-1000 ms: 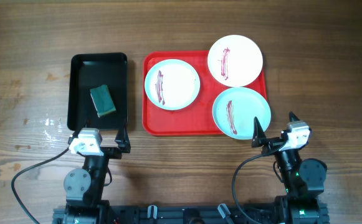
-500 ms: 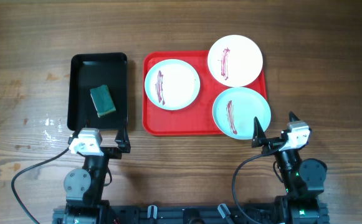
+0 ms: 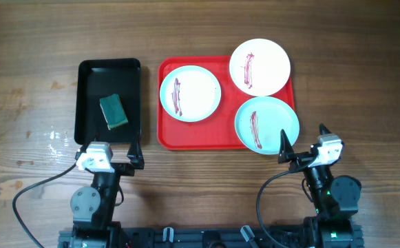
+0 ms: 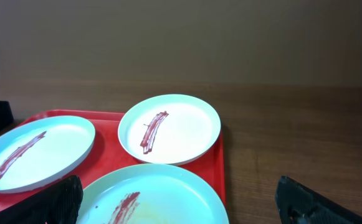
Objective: Clean dirty plates on tray and stack at the side
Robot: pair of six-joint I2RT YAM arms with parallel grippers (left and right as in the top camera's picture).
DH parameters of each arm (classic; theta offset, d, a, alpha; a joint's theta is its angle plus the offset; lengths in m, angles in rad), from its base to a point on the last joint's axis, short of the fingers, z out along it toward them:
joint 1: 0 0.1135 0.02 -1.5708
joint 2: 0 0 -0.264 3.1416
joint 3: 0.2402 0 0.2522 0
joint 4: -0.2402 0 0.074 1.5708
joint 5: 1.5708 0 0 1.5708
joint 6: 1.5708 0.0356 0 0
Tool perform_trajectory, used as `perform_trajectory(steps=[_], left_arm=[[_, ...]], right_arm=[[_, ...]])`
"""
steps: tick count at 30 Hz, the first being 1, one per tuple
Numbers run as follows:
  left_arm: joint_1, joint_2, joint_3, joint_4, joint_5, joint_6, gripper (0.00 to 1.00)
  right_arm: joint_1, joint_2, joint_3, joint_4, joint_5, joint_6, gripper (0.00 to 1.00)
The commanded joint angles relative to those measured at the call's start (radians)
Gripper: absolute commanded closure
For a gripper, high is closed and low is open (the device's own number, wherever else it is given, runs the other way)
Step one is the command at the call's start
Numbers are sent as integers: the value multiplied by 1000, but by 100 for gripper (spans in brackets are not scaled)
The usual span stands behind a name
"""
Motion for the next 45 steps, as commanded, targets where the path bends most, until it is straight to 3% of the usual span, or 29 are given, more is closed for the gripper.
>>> perform_trajectory(steps=[1, 33, 40, 45], left_arm=[[-6, -1, 0, -12, 8, 8, 0], [-6, -1, 0, -11, -14, 11, 0], [-6, -1, 0, -7, 2, 8, 0], [-6, -1, 5, 93, 72, 9, 0]], right_arm=[[-4, 1, -1, 7, -20, -11, 0], [-4, 1, -1, 16, -25, 1, 1], [-4, 1, -1, 58, -167, 77, 0], [-4, 1, 34, 97, -265, 76, 0]])
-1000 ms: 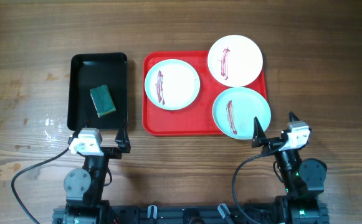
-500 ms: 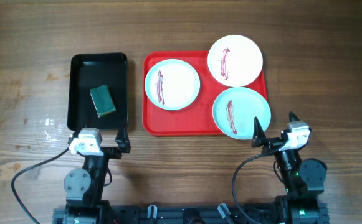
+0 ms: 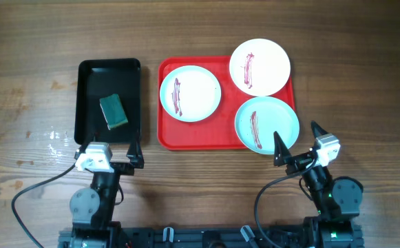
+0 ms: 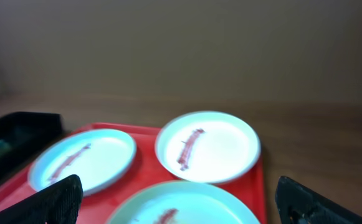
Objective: Clean dirty plates on tray and stack at the side
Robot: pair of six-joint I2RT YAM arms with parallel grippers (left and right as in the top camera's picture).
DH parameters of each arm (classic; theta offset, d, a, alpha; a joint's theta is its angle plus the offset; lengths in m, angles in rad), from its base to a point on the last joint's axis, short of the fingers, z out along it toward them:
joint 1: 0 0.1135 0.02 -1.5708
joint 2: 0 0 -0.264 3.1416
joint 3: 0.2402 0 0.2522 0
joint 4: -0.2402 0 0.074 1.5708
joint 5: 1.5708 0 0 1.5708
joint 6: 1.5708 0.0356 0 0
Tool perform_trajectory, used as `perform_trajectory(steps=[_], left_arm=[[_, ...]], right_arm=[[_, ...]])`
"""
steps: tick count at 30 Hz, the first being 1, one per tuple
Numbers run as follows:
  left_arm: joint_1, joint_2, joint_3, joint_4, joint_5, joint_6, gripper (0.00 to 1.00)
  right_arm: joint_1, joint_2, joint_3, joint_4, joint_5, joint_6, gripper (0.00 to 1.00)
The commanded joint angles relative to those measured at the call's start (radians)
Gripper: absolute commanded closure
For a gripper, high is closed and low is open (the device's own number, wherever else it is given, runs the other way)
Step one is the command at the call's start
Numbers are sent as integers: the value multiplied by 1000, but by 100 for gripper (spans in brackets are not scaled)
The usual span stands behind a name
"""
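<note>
Three plates with dark red streaks lie on the red tray [image 3: 169,138]: a pale blue one [image 3: 190,93] at the left, a white one [image 3: 259,66] at the back right, a pale blue one [image 3: 266,125] at the front right. My right gripper [image 3: 296,141] stands open at the tray's front right corner, its fingertips on either side of the near plate's edge [image 4: 187,202]. The white plate [image 4: 207,146] and left plate [image 4: 83,162] show blurred beyond it. My left gripper [image 3: 107,146] rests at the black tray's near edge, its tips apart.
A black tray [image 3: 89,76] left of the red tray holds a green sponge [image 3: 113,111]. The black tray's corner [image 4: 19,127] shows at the left of the right wrist view. Bare wooden table [image 3: 358,83] surrounds both trays.
My right gripper has turned a little to the left and shifted slightly that way; its view now takes in the black tray's corner. Plates, sponge and left arm are unchanged.
</note>
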Motion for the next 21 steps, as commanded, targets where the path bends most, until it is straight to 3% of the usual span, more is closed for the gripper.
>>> perform_trajectory(steps=[1, 10, 21], left_arm=[[-6, -2, 11, 43, 81, 8, 0], [-6, 28, 246, -174, 159, 8, 0], [-6, 349, 753, -575, 241, -9, 0]], right_arm=[[-4, 1, 47, 17, -107, 21, 0], [-4, 91, 237, -64, -209, 12, 0], [-4, 414, 619, -301, -385, 11, 0]])
